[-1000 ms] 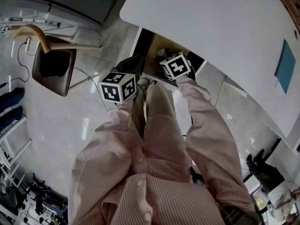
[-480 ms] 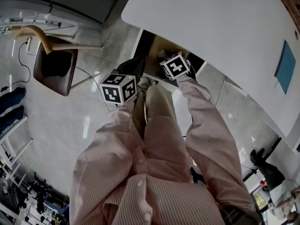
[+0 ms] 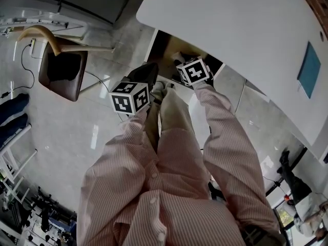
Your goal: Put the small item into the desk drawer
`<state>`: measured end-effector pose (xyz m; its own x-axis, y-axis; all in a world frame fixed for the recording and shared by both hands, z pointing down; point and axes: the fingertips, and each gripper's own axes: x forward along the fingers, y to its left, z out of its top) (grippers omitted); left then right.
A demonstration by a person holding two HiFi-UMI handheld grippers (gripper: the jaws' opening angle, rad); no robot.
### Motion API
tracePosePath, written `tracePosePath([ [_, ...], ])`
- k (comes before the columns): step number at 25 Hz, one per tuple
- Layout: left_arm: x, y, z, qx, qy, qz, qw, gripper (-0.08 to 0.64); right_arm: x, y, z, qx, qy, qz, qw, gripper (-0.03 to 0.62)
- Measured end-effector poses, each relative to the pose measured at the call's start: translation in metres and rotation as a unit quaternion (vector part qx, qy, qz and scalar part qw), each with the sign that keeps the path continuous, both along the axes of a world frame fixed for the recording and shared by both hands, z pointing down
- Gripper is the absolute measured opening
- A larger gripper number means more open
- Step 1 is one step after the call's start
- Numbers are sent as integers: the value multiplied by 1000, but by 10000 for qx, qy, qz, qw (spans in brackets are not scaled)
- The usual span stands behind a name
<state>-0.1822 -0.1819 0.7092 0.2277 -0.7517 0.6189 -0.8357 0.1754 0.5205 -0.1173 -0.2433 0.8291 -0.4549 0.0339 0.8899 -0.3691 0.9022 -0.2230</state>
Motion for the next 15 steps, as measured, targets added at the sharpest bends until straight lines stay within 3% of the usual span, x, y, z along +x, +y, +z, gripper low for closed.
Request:
tracePosePath([
  [10,4,7,-45,172,20,72,9998,0,6,4,-63,460,-224,166,9986,33],
  [15,4,13,-69,324,3,108,9994,0,10,11,-97,570,-471,442,9963,8],
])
